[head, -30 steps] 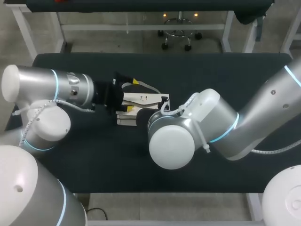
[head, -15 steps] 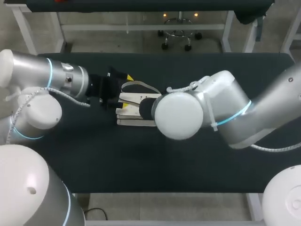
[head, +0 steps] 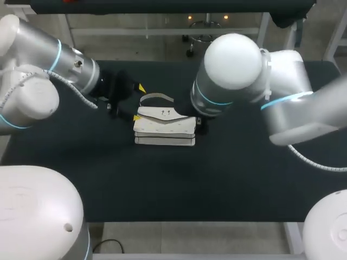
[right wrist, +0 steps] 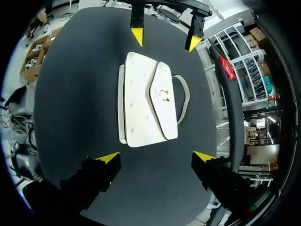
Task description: Pick up the bag, open it, inspect its contents, close it, and place it on the opposite side
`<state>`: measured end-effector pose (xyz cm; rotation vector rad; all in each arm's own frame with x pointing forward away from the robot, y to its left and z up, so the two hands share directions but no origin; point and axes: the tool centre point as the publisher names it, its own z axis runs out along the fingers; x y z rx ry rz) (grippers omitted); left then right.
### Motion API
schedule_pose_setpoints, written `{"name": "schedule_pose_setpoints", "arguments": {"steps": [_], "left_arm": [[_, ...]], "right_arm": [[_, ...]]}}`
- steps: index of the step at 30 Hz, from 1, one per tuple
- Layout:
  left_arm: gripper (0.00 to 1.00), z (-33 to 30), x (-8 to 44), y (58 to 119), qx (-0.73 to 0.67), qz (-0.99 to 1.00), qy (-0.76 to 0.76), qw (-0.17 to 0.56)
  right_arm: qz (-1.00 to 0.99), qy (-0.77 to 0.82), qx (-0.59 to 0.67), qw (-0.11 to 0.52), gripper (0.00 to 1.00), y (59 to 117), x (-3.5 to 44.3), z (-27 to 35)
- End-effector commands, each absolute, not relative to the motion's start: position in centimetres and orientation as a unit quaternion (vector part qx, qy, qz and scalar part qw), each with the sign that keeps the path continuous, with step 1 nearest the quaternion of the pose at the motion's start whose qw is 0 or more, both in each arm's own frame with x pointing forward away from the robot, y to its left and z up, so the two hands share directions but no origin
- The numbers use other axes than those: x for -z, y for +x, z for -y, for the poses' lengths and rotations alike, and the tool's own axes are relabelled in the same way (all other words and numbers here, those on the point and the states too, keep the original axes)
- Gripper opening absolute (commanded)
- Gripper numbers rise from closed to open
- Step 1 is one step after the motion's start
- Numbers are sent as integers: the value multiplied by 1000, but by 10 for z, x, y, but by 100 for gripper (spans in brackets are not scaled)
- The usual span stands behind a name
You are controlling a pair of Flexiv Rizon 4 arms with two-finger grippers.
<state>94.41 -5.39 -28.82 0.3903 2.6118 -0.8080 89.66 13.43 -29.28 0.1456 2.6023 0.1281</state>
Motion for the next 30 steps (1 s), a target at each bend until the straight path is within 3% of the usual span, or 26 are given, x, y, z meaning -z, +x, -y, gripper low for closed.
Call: {"name": "schedule_pose_setpoints", "arguments": {"steps": [1, 11, 16, 19, 30], "left_arm": [[100, 57, 284, 945, 268, -938, 142, 165], [100, 60, 279, 947, 294, -936, 131, 141], [100, 76, 260, 961, 267, -943, -125, 153], [100, 79, 261, 964, 224, -936, -246, 115], [100, 73, 267, 965, 197, -848, -492, 5]], "right_arm": [[-970, 52, -48, 233, 100, 898, 289, -133], [-970, 52, -48, 233, 100, 898, 289, -133], [-972, 136, -95, 166, 100, 922, 278, -126], [-966, 194, -101, 139, 100, 932, 275, -124], [-904, 419, -78, 40, 100, 951, 276, -122]]}}
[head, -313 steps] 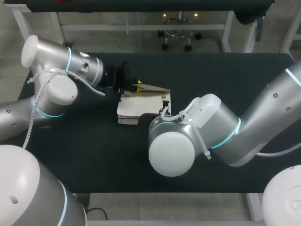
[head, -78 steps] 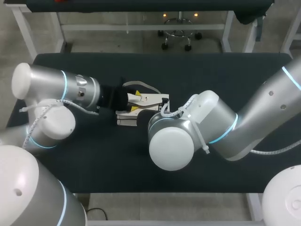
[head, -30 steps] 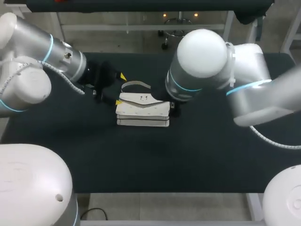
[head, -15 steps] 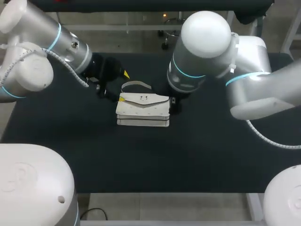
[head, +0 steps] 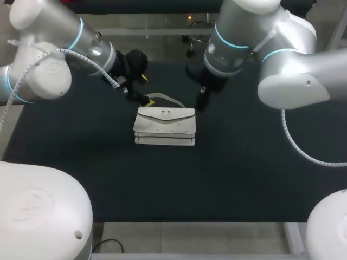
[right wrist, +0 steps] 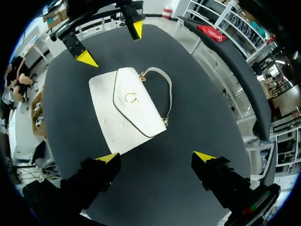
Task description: Pick up the bag, open it, inspect its contents, close it, and place it on the opposite side
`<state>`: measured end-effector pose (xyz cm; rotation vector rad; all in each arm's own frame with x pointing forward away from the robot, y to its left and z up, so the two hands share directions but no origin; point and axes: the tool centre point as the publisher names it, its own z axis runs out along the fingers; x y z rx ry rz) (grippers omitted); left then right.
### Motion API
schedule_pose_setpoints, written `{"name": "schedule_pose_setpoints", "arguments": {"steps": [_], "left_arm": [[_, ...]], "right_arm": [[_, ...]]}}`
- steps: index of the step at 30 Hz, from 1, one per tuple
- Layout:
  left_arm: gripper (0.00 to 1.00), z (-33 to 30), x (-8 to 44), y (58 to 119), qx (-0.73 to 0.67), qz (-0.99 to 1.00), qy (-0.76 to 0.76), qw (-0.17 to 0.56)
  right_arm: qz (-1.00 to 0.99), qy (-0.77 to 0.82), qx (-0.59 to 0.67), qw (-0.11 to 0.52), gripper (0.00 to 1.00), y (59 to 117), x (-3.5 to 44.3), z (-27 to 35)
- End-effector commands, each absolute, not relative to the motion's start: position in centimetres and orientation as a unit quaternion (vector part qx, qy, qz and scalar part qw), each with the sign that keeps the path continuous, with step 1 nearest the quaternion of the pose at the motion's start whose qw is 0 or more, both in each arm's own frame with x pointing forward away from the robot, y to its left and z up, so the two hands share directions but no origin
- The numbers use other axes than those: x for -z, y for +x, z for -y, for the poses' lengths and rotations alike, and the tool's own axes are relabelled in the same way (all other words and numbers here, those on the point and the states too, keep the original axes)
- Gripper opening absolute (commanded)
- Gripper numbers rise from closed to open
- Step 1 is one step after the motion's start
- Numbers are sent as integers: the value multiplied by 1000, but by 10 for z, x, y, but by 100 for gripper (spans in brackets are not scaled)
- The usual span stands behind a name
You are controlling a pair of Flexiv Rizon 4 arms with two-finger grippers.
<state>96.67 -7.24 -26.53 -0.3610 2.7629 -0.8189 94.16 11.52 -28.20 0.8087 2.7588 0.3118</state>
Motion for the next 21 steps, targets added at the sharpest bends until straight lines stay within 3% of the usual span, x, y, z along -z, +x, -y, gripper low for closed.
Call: {"name": "schedule_pose_setpoints", "arguments": {"steps": [1, 10, 18, 21], "left_arm": [[100, 71, 267, 964, 203, -838, -507, -1], [100, 56, 280, 952, 264, -742, -612, -76], [100, 42, 287, 949, 314, -659, -676, -96], [100, 44, 286, 948, 294, -689, -661, -54]], "right_arm": [[-896, 434, -83, 41, 100, 950, 276, -121], [-820, 555, -143, 11, 100, 940, 279, -106], [-746, 641, -177, 1, 100, 934, 289, -93], [-704, 692, -160, 21, 100, 933, 294, -92]]}}
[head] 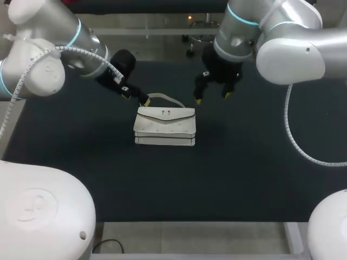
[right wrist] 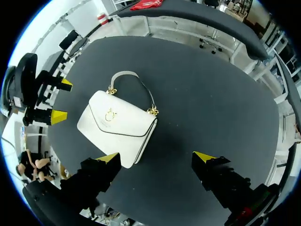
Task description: Pick up the bag, open it, inspect its contents, close it, and place it on the opposite side
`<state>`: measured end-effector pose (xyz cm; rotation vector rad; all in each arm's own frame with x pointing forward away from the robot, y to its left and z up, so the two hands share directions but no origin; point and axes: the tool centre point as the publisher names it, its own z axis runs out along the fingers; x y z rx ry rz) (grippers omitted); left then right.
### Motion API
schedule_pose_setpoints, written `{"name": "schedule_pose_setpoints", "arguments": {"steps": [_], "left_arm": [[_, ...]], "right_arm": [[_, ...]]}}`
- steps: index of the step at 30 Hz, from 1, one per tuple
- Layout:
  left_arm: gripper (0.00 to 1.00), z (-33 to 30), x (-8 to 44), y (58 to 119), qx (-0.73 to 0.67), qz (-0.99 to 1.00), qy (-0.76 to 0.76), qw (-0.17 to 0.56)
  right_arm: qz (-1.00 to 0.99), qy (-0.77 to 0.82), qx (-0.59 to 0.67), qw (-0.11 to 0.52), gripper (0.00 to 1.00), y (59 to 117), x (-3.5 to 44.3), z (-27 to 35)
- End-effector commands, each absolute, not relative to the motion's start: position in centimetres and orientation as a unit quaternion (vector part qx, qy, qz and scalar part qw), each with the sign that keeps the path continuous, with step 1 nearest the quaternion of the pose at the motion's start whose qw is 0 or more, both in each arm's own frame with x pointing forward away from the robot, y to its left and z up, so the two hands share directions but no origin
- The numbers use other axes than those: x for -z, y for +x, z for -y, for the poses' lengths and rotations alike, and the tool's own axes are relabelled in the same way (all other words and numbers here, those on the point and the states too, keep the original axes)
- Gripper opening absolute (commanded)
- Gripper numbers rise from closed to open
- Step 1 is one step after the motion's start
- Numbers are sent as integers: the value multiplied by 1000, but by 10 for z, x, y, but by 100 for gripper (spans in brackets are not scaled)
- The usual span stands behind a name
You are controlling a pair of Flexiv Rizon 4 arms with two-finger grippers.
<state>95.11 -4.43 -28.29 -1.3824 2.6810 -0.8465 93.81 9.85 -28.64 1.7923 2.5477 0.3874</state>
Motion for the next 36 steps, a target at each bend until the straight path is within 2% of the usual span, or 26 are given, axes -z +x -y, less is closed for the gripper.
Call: {"name": "schedule_pose_setpoints", "arguments": {"steps": [1, 14, 17, 21, 31, 36], "left_arm": [[100, 44, 286, 948, 294, -689, -661, -54], [100, 44, 286, 948, 294, -689, -661, -54], [100, 38, 292, 952, 295, -677, -671, -75], [100, 29, 298, 952, 297, -678, -658, -137], [100, 29, 318, 952, 320, -681, -625, -206], [100, 33, 329, 953, 355, -672, -608, -228]], "right_arm": [[-704, 692, -160, 21, 100, 933, 294, -92], [-704, 692, -160, 21, 100, 933, 294, -92], [-688, 701, -187, -31, 100, 939, 300, -93], [-676, 704, -202, -82, 100, 941, 307, -92], [-635, 707, -223, -217, 100, 949, 316, -96], [-633, 700, -229, -240, 100, 952, 324, -111]]}}
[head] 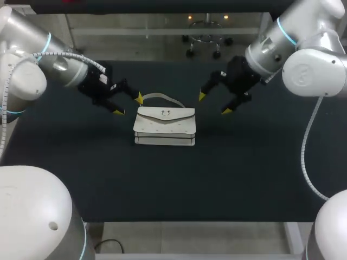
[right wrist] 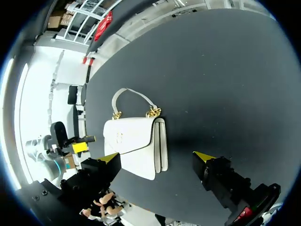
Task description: Pick up the bag, open it, inspect its contents, close it, and place it on the opposite side
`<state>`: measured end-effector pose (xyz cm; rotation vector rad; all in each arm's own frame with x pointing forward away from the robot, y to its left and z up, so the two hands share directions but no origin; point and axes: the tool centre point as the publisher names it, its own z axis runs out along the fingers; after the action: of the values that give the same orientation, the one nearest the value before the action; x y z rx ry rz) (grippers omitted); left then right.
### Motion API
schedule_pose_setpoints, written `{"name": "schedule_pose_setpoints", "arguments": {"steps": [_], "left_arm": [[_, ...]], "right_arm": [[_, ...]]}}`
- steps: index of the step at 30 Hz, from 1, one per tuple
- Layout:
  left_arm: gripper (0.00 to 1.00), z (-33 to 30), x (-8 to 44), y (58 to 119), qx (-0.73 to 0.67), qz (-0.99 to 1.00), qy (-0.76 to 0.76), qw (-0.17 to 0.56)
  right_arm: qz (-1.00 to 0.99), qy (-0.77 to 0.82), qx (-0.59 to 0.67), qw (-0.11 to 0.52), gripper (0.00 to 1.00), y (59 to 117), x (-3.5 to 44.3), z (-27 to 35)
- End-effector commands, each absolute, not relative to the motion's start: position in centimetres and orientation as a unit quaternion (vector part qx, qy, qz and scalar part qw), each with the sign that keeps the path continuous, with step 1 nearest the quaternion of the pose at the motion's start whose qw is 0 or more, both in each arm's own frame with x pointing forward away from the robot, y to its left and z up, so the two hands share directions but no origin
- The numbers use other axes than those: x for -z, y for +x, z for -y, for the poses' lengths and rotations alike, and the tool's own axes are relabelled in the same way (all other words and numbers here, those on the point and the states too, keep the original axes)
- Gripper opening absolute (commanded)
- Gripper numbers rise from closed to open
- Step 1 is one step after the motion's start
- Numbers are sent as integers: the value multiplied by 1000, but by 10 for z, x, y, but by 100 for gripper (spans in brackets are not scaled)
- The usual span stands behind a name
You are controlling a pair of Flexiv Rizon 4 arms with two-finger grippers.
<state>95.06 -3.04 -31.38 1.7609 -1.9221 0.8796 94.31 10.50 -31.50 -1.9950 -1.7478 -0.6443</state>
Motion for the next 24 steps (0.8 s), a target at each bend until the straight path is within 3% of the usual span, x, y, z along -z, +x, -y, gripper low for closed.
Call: {"name": "schedule_pose_setpoints", "arguments": {"steps": [1, 9, 13, 19, 24], "left_arm": [[100, 34, 331, 953, -357, 669, 606, 238], [100, 39, 343, 956, -384, 651, 605, 251], [98, 40, 348, 958, -387, 645, 606, 259], [94, 46, 354, 961, -392, 640, 601, 274], [87, 48, 355, 963, -404, 631, 599, 282]], "right_arm": [[630, -697, 234, 249, 100, 952, 325, -113], [594, -704, 252, 296, 100, 947, 344, -126], [581, -709, 253, 309, 83, 946, 352, -131], [569, -711, 256, 325, 71, 946, 362, -140], [562, -714, 261, 327, 74, 949, 368, -148]]}}
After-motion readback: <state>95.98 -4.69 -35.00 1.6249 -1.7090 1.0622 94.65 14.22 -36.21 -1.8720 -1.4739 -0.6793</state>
